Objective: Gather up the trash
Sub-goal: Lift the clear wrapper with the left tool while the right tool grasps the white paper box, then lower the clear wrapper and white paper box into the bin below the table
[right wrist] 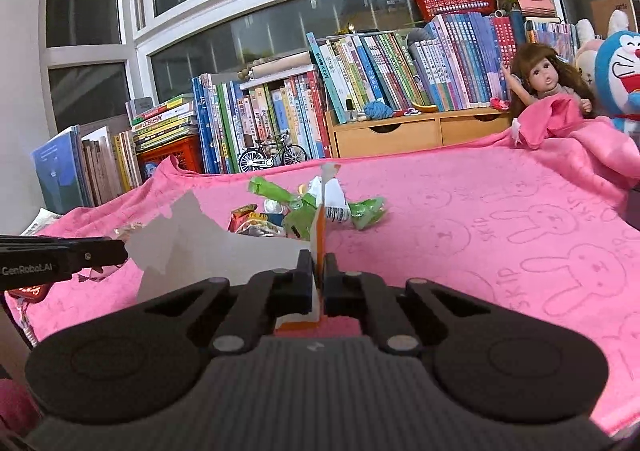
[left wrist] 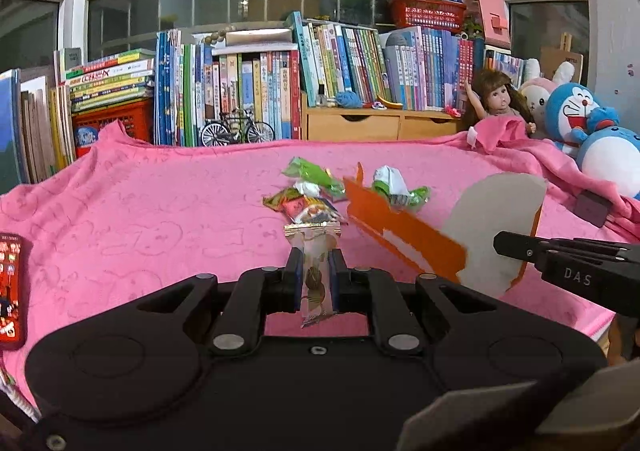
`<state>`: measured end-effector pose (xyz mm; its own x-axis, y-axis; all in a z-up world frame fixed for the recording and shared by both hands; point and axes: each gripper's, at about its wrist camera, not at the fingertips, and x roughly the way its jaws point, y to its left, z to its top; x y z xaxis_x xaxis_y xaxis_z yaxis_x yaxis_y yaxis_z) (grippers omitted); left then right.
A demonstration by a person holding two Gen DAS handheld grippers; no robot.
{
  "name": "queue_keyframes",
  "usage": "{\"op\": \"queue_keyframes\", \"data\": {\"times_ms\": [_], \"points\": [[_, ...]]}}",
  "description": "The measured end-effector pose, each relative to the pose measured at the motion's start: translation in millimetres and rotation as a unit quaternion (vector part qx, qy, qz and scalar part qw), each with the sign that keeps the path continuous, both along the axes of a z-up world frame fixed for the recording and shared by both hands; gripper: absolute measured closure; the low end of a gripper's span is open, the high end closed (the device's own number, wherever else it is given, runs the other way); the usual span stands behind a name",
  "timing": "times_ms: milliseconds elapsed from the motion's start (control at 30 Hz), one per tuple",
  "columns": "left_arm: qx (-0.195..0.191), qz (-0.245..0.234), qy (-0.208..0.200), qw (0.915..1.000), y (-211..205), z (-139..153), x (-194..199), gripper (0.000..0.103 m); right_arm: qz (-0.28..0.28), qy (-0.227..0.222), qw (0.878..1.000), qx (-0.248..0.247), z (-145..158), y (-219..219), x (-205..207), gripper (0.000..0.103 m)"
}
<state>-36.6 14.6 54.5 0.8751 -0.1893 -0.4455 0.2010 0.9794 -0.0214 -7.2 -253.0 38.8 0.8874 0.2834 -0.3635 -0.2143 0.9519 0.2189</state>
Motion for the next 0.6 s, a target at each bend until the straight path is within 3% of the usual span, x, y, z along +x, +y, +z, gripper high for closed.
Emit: {"op": "queue_keyframes", "data": {"times_ms": [600], "points": [[-0.048,-0.019,0.054,0.9972,4.5,-23.6,-66.1,0.091,0.053,0.036,0.998,-0.022,-10.2,4.7,-84.2,0.095]]}}
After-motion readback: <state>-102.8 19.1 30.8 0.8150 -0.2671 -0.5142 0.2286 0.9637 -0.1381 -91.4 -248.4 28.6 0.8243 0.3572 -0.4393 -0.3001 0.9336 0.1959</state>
